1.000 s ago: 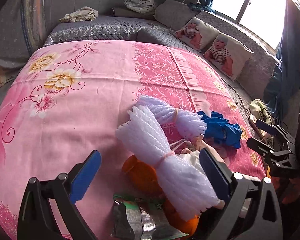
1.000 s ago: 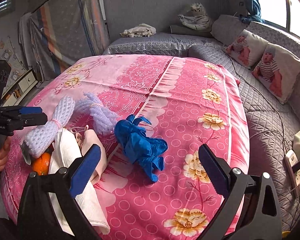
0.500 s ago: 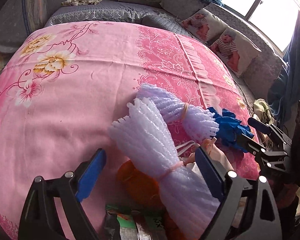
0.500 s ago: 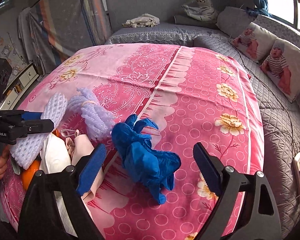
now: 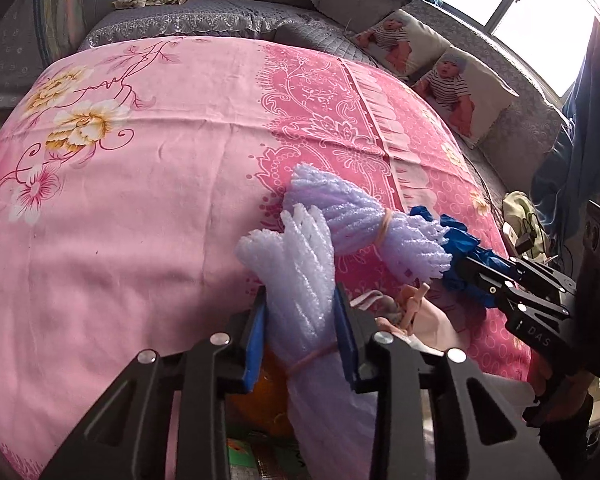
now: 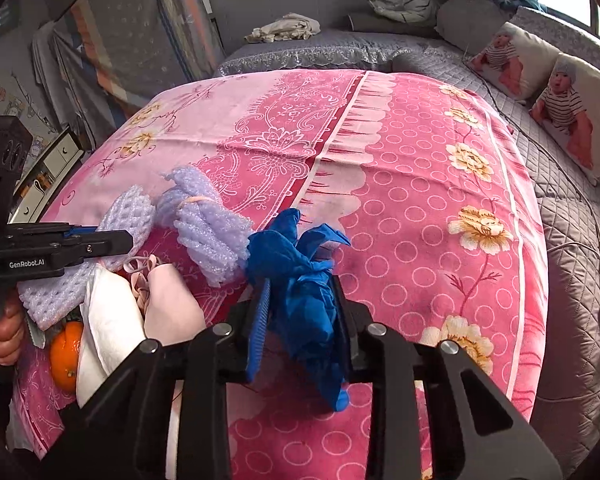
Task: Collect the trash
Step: 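Grasp the blue glove with the right tool while the left tool grasps the white foam net, then carry the blue glove and white foam net over the bin with both tools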
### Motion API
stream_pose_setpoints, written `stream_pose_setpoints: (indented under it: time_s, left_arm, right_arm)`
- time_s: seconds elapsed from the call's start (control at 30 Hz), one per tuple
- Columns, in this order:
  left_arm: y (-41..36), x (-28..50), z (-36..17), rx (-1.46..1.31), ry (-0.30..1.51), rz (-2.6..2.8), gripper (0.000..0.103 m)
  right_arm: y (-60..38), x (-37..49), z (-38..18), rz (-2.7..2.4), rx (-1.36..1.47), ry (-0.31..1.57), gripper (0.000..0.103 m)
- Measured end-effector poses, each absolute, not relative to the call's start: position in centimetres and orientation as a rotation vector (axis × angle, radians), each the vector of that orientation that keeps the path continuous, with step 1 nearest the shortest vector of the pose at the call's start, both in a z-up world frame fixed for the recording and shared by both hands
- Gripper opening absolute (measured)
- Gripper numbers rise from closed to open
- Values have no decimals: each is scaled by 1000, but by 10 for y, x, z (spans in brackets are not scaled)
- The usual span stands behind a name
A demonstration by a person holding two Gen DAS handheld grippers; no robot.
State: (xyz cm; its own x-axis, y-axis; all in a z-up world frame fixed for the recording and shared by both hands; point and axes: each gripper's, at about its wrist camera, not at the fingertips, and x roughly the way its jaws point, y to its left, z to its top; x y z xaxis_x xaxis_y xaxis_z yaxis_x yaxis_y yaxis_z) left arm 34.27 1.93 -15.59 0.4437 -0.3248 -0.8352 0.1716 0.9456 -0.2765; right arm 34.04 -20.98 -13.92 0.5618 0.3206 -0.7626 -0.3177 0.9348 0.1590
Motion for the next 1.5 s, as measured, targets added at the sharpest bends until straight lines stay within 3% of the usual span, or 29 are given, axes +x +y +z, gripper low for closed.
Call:
stream_pose_setpoints:
  time_s: [0.73,1.5]
  left_arm:
    - [57,257,-80,-164,806,-324,26]
    - [31,171,-75,-128,735,-425,26]
  right_arm:
    - [-223,252,-67,403,77,775,19]
    - [-247,174,-65,428,213,780,19]
